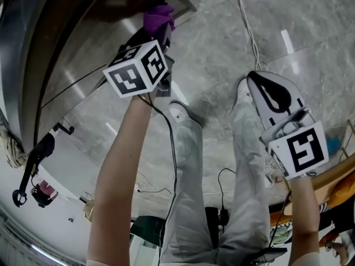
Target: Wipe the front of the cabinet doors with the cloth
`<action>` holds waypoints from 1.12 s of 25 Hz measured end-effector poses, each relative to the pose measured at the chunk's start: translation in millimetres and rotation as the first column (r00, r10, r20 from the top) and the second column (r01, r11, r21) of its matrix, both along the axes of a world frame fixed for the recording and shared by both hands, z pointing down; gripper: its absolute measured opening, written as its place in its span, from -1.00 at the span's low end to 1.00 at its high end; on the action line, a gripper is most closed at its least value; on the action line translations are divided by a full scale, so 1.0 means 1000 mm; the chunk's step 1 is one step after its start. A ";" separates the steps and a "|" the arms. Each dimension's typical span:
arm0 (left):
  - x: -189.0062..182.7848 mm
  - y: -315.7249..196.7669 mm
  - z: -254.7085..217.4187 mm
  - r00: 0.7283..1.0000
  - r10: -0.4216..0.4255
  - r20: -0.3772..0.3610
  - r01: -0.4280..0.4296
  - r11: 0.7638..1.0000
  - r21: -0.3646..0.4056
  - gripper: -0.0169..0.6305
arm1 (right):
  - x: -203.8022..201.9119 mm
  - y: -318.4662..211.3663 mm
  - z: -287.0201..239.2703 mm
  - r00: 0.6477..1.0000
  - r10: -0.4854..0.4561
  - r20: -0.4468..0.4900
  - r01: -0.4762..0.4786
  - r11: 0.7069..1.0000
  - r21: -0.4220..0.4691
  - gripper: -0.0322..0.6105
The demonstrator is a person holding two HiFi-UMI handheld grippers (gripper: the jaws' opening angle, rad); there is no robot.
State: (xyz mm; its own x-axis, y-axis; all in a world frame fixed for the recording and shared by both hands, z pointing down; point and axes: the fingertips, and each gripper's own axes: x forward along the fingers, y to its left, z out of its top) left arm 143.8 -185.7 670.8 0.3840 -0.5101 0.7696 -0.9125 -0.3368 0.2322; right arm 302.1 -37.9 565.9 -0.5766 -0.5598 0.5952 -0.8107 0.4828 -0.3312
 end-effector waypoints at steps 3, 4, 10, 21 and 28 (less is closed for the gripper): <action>-0.033 0.007 0.005 0.999 -0.005 0.032 0.005 1.000 -0.002 -0.52 | -0.025 -0.002 0.000 1.000 -0.005 0.012 0.005 1.000 0.009 -0.81; -0.046 0.011 0.008 0.999 -0.009 0.040 0.009 1.000 -0.007 -0.52 | -0.034 -0.001 0.001 1.000 -0.012 0.014 0.012 1.000 0.010 -0.81; -0.119 0.028 0.013 0.994 -0.027 0.105 0.030 0.999 -0.021 -0.52 | -0.091 0.005 0.004 0.997 -0.076 0.012 0.076 0.997 0.005 -0.81; -0.228 0.053 0.024 0.978 -0.100 0.185 0.110 0.993 -0.047 -0.52 | -0.162 0.011 0.002 0.989 -0.143 0.027 0.142 0.990 0.021 -0.81; -0.258 0.063 0.022 0.947 -0.170 0.271 0.190 0.981 -0.048 -0.52 | -0.154 0.016 -0.001 0.987 -0.159 0.035 0.158 0.987 0.023 -0.81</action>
